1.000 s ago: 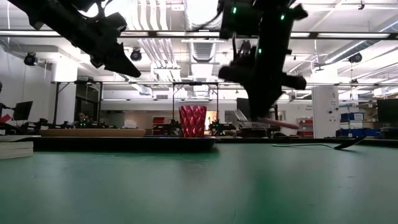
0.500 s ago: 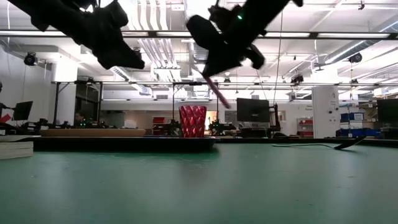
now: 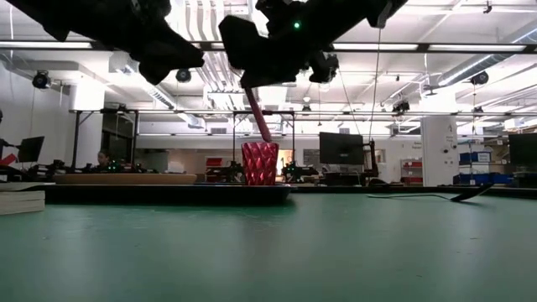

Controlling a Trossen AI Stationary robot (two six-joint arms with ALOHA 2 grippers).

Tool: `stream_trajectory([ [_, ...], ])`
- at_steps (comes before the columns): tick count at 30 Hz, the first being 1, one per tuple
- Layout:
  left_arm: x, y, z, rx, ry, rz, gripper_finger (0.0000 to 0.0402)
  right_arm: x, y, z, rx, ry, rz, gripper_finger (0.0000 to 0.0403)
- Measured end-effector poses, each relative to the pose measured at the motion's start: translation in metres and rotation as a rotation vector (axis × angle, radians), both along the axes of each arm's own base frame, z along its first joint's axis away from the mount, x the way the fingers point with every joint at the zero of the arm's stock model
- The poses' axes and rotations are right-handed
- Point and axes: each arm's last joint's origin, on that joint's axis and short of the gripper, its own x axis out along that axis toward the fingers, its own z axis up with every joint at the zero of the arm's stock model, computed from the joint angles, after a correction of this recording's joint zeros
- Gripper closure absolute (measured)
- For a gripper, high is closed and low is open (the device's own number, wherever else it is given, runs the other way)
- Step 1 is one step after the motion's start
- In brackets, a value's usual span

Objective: Pick and place plate/cup/fork/spoon on tray
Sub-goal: Put the pink fork on the right of the black serving tray

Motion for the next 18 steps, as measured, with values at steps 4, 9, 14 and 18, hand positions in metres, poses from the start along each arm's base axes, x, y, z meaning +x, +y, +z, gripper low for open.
stream_trajectory([
  [4, 0.000, 0.000, -0.006, -0.009, -0.058, 0.005, 0.0326, 0.000, 0.011, -0.006, -0.057, 0.026, -0.018, 0.0380],
  [9, -0.002, 0.000, -0.011, 0.047, -0.147, -0.006, 0.0297, -0.003, 0.025, -0.013, -0.150, 0.076, -0.078, 0.0380],
  [14, -0.003, 0.000, -0.020, 0.127, -0.303, -0.010, 0.0248, -0.002, 0.032, -0.019, -0.216, 0.112, -0.099, 0.0380],
  [18, -0.003, 0.000, -0.031, 0.160, -0.400, -0.006, 0.0226, 0.002, 0.034, -0.023, -0.235, 0.115, -0.087, 0.0380],
])
